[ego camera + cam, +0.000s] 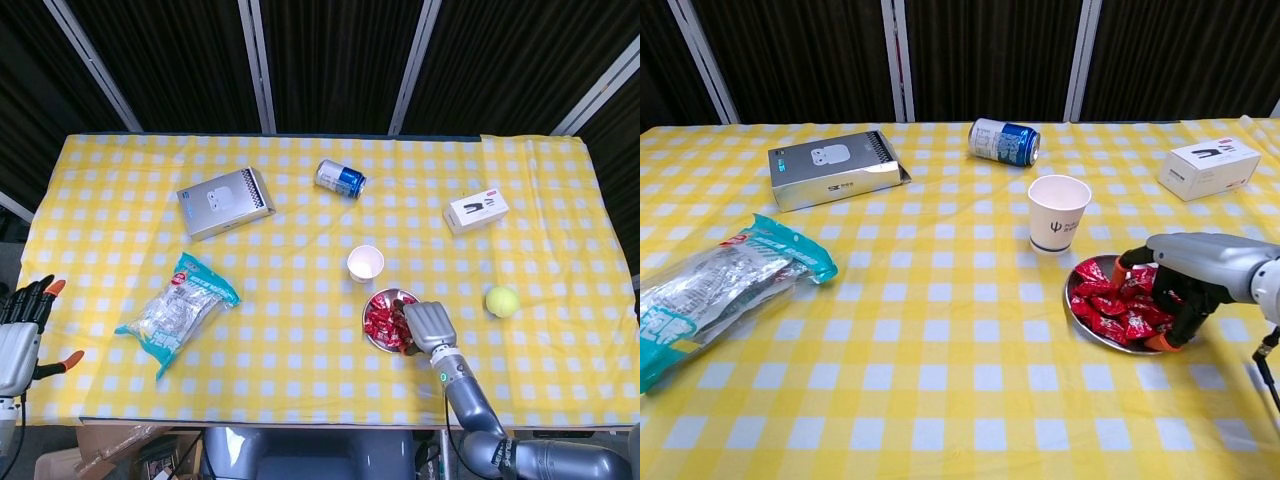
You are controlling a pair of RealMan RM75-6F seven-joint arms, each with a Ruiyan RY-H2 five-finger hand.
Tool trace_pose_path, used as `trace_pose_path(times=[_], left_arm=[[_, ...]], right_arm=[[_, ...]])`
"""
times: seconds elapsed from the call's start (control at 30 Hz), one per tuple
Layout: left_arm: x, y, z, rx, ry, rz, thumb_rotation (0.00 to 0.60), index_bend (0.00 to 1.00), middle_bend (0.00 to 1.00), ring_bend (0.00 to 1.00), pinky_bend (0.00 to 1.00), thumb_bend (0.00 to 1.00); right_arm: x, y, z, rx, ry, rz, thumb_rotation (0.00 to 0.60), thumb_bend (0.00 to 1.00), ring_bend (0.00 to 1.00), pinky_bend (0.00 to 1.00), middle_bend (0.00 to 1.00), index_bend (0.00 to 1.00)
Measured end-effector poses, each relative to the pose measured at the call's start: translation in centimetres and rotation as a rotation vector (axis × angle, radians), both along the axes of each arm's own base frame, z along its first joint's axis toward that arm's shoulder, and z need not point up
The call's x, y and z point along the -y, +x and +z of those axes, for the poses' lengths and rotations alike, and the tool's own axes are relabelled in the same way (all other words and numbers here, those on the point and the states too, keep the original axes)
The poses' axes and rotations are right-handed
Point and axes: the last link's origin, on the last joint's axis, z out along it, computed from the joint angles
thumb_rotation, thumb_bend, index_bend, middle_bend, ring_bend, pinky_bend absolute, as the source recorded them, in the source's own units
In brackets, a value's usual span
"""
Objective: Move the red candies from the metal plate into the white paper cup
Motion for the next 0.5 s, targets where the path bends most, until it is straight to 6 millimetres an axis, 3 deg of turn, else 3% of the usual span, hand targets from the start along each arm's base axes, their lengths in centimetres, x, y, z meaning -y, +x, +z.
trace_pose_path(times=[0.17, 0.5], left_arm=[[0.0, -0.1, 0.0, 0.002, 0.0, 0.002, 0.6, 0.0, 0.0, 0.0, 0.0, 0.04], [-0.1, -0.1, 0.1, 0.009, 0.001, 0.005, 0.6, 0.0, 0.0, 0.0, 0.0, 0.04]], right_arm=[[0.3, 0.5, -0.7, 0.025, -0.011, 0.01, 0.6, 0.48, 0.86, 0.96, 0.83, 0.64], [1.8, 2.8, -0.9, 0.095, -0.065, 0.056, 0.6, 0.56, 0.86, 0.96, 0.83, 0.68]])
